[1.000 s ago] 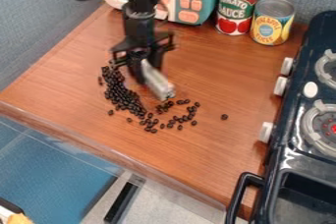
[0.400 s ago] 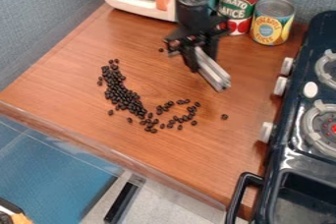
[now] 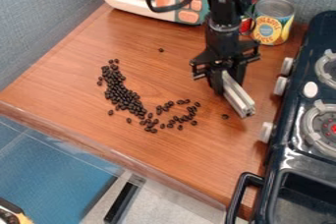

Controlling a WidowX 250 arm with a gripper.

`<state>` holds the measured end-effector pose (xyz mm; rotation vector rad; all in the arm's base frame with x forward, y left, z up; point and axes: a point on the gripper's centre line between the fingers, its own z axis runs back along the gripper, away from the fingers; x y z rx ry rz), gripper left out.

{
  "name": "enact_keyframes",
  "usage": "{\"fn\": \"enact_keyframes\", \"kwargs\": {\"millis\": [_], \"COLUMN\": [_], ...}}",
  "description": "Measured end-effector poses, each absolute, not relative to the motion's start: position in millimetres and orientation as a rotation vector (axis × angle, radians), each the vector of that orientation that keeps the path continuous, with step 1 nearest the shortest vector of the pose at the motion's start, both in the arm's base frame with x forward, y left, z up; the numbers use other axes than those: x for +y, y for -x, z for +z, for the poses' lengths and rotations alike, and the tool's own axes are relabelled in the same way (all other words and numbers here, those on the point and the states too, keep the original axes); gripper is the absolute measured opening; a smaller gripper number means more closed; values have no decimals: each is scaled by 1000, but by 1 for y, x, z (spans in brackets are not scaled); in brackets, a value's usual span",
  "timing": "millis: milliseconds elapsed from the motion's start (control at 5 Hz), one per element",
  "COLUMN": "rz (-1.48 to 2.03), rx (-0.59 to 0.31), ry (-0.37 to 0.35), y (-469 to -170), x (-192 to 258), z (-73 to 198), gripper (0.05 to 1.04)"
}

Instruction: Sweep into pile

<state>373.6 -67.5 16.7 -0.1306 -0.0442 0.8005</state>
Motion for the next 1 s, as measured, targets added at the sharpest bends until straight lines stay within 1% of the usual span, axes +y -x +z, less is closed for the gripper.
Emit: {"fn": "enact_keyframes", "kwargs": {"millis": [200, 600, 800, 1000], "rz": [775, 726, 709, 704], "rx": [-54, -67, -42, -32], "ry": [117, 69, 44, 21], "y": [-373, -372, -367, -359], "x": [-71, -69, -63, -47], "z": [11, 10, 9, 9], "gripper": [386, 386, 386, 386]}}
